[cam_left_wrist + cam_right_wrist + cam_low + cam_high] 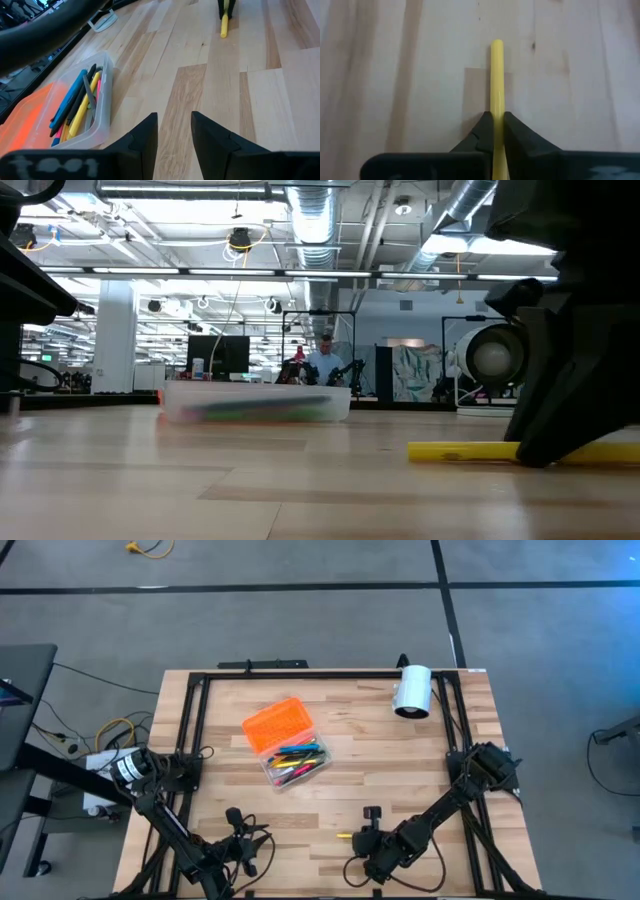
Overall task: Pick & place school supplies into a supply box
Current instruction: Put the yellow pen into the supply box
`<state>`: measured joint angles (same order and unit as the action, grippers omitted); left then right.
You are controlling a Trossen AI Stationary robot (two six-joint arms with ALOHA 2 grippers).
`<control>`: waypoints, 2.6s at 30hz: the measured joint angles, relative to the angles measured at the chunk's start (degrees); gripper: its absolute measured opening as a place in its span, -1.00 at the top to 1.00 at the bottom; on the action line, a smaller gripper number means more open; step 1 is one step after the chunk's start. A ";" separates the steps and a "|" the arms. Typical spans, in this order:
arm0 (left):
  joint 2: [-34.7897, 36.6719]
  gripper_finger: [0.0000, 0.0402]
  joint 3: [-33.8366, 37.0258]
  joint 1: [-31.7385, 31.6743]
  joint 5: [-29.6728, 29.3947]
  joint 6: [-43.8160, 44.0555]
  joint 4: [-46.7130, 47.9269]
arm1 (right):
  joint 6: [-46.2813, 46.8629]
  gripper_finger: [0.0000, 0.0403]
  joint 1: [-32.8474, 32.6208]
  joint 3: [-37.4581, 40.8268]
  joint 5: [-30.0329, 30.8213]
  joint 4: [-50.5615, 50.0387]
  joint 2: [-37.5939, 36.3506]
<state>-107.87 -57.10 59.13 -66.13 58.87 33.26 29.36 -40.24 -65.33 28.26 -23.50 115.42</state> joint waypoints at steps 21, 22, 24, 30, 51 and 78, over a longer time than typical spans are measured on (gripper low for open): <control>-0.01 0.45 0.00 0.26 1.36 0.44 -1.41 | -16.31 0.98 3.39 -4.23 16.12 0.41 0.39; -0.01 0.45 0.00 0.28 1.36 0.43 -1.59 | -15.98 0.99 3.66 -4.25 14.73 0.45 0.39; 0.00 0.45 0.00 0.33 1.36 0.42 -1.92 | -13.87 0.99 4.66 -4.27 11.70 0.27 0.39; 0.00 0.46 0.00 0.40 1.36 0.42 -2.36 | -6.56 0.85 9.35 -4.30 3.05 -1.68 0.30; 0.00 0.45 0.00 1.90 1.29 0.37 -2.75 | 4.97 0.33 14.72 -4.82 -16.53 -9.63 -0.36; 0.00 0.45 0.00 1.90 1.27 0.28 -2.75 | -16.15 0.97 11.96 -4.36 -5.04 -6.30 0.13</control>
<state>-107.87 -57.10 61.04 -64.86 59.16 30.50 13.22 -28.27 -69.69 23.22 -29.80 115.55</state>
